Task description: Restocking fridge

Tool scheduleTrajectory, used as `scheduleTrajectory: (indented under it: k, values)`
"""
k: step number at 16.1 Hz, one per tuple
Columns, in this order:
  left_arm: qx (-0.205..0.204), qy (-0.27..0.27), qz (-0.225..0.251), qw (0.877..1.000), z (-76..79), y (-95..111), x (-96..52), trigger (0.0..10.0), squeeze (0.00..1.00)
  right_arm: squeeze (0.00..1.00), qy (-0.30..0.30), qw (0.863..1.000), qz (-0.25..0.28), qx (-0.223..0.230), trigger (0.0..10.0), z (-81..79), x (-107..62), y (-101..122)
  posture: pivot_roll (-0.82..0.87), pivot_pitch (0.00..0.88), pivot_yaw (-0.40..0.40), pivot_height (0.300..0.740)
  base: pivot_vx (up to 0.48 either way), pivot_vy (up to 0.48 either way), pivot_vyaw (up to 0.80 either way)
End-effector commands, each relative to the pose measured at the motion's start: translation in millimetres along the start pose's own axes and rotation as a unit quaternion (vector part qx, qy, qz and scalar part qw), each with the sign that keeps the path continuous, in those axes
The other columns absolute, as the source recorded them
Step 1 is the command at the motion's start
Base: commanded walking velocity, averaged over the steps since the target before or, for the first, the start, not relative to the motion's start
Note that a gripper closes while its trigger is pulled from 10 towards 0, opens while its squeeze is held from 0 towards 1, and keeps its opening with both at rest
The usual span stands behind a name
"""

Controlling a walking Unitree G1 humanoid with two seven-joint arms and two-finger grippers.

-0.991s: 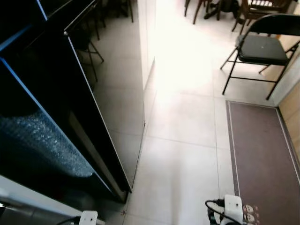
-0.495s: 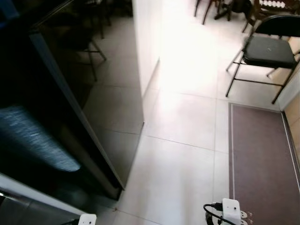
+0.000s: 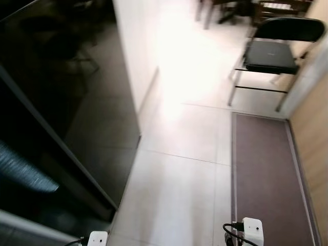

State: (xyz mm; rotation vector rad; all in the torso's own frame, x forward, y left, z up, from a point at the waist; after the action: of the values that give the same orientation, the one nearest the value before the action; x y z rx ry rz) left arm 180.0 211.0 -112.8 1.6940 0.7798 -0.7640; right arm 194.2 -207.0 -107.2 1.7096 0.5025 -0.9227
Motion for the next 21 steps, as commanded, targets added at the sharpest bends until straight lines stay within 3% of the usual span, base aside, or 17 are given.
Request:
scheduleTrajectory:
  k: [1, 14, 21]
  values:
    - [-0.004, 0.0, -0.002, 1.0, -2.3, -2.8, -0.6, 10.0, 0.0, 0.0, -0.003, 1.0, -0.011, 0.001, 10.0, 2.5, -1.2, -6.0, -0.08, 0.104, 0.03, 0.74, 0.0, 0.0, -0.76]
    - [0.018, -0.006, -0.018, 1.0, 1.0, -9.0, -1.4, 10.0, 0.0, 0.0, -0.001, 1.0, -0.017, -0.008, 10.0, 1.5, -1.9, -10.0, -0.08, 0.123, 0.029, 0.74, 0.0, -0.06, -0.74]
    - [0.009, -0.01, -0.009, 1.0, 2.2, -5.9, -1.1, 10.0, 0.0, 0.0, 0.001, 1.0, -0.02, -0.014, 10.0, 1.8, -2.1, -11.0, -0.08, 0.123, 0.025, 0.74, 0.0, 0.0, 0.0]
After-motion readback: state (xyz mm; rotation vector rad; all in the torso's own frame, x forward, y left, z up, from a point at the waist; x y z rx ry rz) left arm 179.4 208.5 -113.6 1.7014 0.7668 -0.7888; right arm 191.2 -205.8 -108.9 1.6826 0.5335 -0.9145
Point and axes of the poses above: a point about 5 cm out from each wrist's last joint towards the gripper, its own x axis pointing out of the wrist towards the gripper, its own y axis along the axis of the wrist's last joint, z = x × y, the point moved 3 cm from there along x, pointing out of the wrist towards the gripper, and after that the axes turned 10 degrees about x, right-handed, at the moved point
